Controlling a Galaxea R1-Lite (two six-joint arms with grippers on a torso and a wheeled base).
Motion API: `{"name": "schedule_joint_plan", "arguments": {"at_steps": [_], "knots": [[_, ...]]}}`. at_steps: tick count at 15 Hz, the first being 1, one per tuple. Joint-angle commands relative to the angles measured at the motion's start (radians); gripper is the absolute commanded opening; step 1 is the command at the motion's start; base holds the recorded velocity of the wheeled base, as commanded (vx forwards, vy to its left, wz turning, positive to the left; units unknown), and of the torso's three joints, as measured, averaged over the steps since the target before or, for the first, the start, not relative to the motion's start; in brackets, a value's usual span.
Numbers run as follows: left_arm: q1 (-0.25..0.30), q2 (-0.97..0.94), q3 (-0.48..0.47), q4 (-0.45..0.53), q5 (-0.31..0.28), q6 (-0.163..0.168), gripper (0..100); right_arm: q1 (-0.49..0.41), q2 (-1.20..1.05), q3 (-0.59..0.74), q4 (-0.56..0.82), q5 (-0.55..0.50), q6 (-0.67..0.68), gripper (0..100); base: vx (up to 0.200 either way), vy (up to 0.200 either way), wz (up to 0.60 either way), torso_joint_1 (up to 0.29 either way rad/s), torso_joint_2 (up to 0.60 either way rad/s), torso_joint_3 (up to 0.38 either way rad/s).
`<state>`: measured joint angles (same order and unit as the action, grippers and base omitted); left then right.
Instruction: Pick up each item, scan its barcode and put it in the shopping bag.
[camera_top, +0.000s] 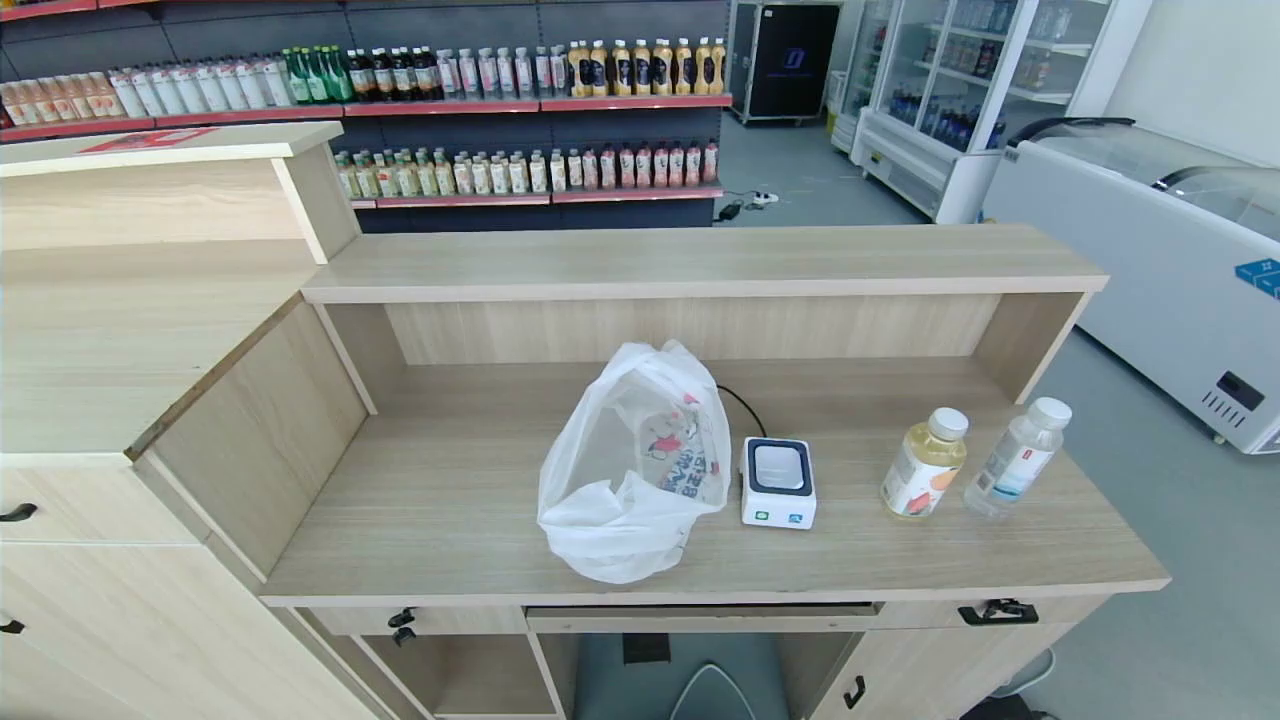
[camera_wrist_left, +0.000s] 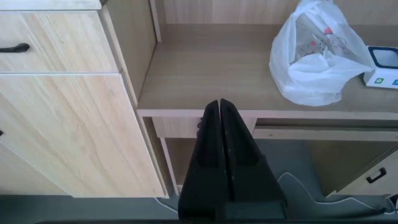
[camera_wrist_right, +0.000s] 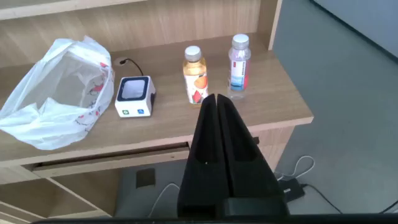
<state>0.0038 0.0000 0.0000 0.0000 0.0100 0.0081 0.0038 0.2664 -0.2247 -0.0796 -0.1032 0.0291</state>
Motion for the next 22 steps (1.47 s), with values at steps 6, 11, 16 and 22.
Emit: {"name": "schedule_joint_plan", "arguments": {"at_steps": [6,11,16,22], "knots": [[0.001,0.000,0.000,0.000,0.001,0.000,0,-0.039,0.734,-0.068,-0.463,0.011,0.008,100,0.000,0.000,0.00,0.000,0.00,0.000],[0.001,0.000,0.000,0.000,0.001,0.000,0,-0.229,1.027,-0.021,-0.643,0.126,-0.084,100,0.000,0.000,0.00,0.000,0.00,0.000],[0.001,0.000,0.000,0.000,0.001,0.000,0,-0.327,1.413,0.007,-1.088,0.255,-0.212,100,0.000,0.000,0.00,0.000,0.00,0.000],[0.001,0.000,0.000,0.000,0.001,0.000,0,-0.311,1.607,-0.001,-1.273,0.269,-0.230,100,0.000,0.000,0.00,0.000,0.00,0.000]]}}
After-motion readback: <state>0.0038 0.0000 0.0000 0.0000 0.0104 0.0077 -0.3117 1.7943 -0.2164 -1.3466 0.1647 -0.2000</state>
